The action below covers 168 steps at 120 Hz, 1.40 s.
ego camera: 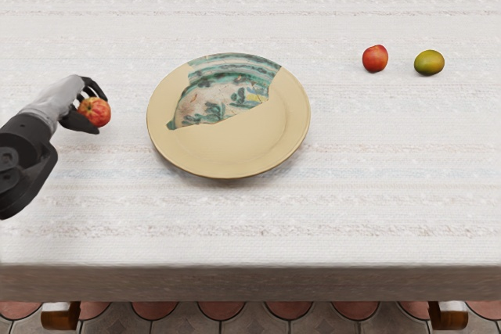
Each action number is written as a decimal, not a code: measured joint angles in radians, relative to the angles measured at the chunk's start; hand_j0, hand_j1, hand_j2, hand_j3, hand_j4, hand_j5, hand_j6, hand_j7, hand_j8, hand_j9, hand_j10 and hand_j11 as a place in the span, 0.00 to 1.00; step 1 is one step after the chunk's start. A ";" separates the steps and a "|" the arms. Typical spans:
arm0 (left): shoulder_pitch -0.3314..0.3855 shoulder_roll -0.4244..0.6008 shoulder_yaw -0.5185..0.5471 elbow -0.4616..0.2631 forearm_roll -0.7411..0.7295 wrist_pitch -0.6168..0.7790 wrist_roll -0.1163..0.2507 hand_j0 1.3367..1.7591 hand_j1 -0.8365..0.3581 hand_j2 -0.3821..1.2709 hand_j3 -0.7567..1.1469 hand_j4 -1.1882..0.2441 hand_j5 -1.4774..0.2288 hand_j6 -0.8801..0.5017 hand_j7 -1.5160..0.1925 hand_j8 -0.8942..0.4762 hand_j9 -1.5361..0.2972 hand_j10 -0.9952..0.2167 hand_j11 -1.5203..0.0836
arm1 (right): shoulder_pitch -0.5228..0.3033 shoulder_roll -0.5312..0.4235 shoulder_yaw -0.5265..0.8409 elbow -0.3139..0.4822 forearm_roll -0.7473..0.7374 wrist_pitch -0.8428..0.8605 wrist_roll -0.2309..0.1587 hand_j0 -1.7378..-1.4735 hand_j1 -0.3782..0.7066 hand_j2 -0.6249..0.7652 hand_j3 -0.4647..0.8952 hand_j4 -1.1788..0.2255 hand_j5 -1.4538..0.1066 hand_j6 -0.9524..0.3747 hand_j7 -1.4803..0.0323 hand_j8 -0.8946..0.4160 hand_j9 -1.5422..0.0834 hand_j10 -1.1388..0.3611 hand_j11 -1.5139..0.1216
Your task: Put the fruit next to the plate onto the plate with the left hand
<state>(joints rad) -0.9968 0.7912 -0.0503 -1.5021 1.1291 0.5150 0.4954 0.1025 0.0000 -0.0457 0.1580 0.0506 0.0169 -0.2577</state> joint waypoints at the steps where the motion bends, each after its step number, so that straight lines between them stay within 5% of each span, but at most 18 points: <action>1: -0.002 0.002 0.000 -0.004 0.000 0.000 0.001 0.75 0.47 0.39 0.39 0.45 0.33 0.35 0.37 0.31 0.36 0.28 0.40 | 0.000 0.000 0.000 0.000 0.000 0.000 0.000 0.30 0.03 0.45 0.34 0.84 0.93 0.72 0.98 0.68 0.95 0.76 0.93; 60: -0.129 -0.002 -0.007 -0.129 -0.008 -0.025 0.103 0.75 0.53 0.31 0.40 0.44 0.30 0.34 0.33 0.30 0.33 0.25 0.37 | 0.001 0.000 0.002 -0.010 0.000 0.000 0.000 0.30 0.03 0.45 0.34 0.84 0.93 0.72 0.98 0.68 0.95 0.76 0.93; 97: -0.161 -0.094 -0.009 -0.151 -0.023 -0.038 0.115 0.74 0.56 0.29 0.40 0.43 0.29 0.34 0.33 0.30 0.32 0.25 0.36 | 0.000 0.000 0.001 -0.017 0.000 0.000 0.000 0.30 0.03 0.45 0.34 0.84 0.93 0.72 0.98 0.68 0.95 0.76 0.93; 140: -0.193 -0.257 -0.027 -0.136 -0.081 -0.037 0.116 0.75 0.49 0.39 0.40 0.43 0.30 0.35 0.34 0.31 0.33 0.25 0.37 | -0.001 0.000 0.001 -0.021 0.000 0.000 0.001 0.30 0.03 0.45 0.34 0.84 0.93 0.72 0.98 0.68 0.95 0.76 0.93; 168: -0.198 -0.337 -0.031 -0.026 -0.124 -0.052 0.115 0.76 0.45 0.47 0.40 0.42 0.32 0.34 0.35 0.30 0.33 0.25 0.37 | -0.001 0.000 0.000 -0.021 0.000 0.000 0.000 0.30 0.03 0.45 0.34 0.84 0.93 0.72 0.98 0.68 0.95 0.76 0.93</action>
<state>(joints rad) -1.1950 0.4541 -0.0811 -1.5278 1.0055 0.4633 0.6106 0.1013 0.0000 -0.0455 0.1365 0.0506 0.0169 -0.2576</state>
